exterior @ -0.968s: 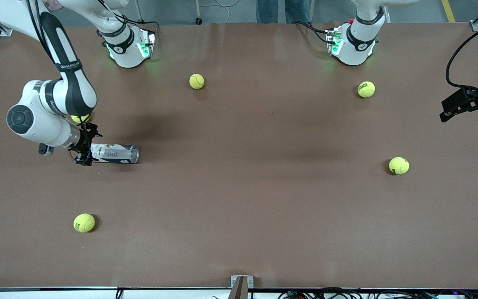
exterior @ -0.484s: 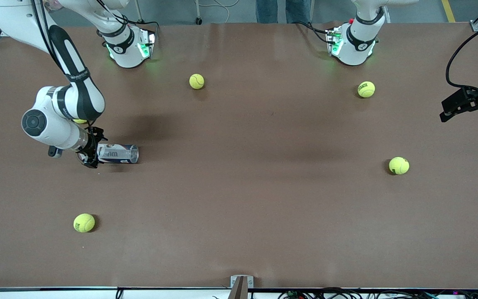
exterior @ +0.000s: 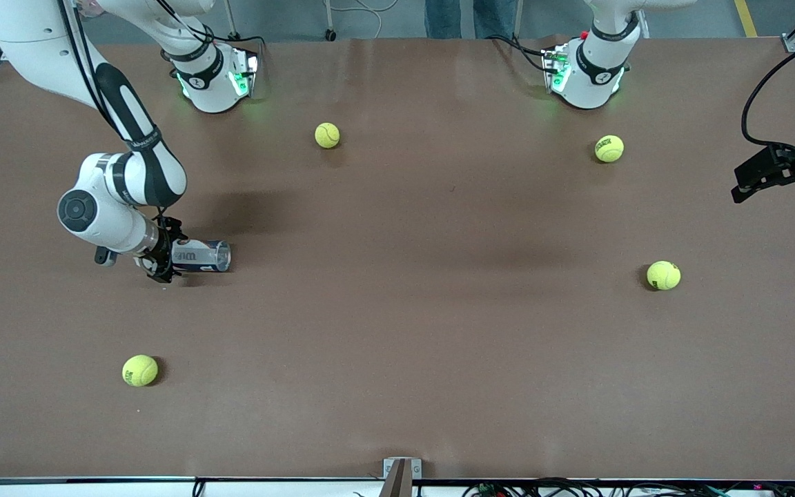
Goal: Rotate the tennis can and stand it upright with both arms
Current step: 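Close the right gripper around the can's middle and lift it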
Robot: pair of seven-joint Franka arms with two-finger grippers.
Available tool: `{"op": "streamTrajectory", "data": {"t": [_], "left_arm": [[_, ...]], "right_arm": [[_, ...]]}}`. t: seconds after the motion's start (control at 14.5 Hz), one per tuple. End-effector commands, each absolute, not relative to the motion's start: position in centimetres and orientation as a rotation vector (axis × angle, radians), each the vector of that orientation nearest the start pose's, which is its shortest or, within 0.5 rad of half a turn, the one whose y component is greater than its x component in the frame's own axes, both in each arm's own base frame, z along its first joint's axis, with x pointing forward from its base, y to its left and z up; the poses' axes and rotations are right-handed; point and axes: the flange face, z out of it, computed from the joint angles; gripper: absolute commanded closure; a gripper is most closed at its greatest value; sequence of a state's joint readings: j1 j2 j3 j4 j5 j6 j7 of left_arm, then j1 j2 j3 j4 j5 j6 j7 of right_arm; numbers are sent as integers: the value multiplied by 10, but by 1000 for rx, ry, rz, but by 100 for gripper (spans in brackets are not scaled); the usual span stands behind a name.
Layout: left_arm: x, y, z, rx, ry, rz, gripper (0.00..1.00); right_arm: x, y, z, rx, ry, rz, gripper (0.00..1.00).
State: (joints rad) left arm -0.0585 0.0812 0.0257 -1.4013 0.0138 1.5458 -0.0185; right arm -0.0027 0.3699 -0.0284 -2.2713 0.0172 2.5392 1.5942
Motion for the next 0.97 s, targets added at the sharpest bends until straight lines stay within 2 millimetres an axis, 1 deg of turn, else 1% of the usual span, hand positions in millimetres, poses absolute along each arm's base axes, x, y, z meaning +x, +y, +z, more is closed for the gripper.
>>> {"op": "streamTrajectory", "data": {"t": [0.0, 0.14, 0.21, 0.35, 0.41, 0.48, 0.62, 0.69, 0.76, 0.83, 0.9], "left_arm": [[572, -19, 660, -3141, 49, -94, 0], [572, -19, 660, -3141, 49, -94, 0], [572, -19, 660, -3141, 49, -94, 0], [572, -19, 660, -3141, 49, -94, 0], [572, -19, 660, -3141, 49, -94, 0], [572, -18, 660, -3141, 46, -94, 0], [572, -19, 660, -3141, 49, -94, 0], [572, -19, 660, -3141, 49, -94, 0], [572, -19, 660, -3141, 49, -94, 0], [572, -18, 660, -3141, 46, -94, 0], [572, -19, 660, -3141, 51, -94, 0]], "right_arm": [[520, -11, 185, -2213, 2334, 123, 27], [521, 2, 187, -2248, 2324, 148, 32], [525, 6, 194, -2256, 2327, 162, 32], [539, 21, 217, -2291, 2351, 244, 32], [549, 33, 237, -2287, 2380, 262, 31], [556, 48, 253, -2296, 2386, 276, 31], [571, 88, 281, -2273, 2412, 256, 31], [574, 118, 292, -2255, 2420, 226, 31], [574, 147, 299, -2241, 2416, 207, 30], [574, 181, 310, -2220, 2400, 196, 29], [574, 210, 324, -2216, 2369, 178, 28]]}}
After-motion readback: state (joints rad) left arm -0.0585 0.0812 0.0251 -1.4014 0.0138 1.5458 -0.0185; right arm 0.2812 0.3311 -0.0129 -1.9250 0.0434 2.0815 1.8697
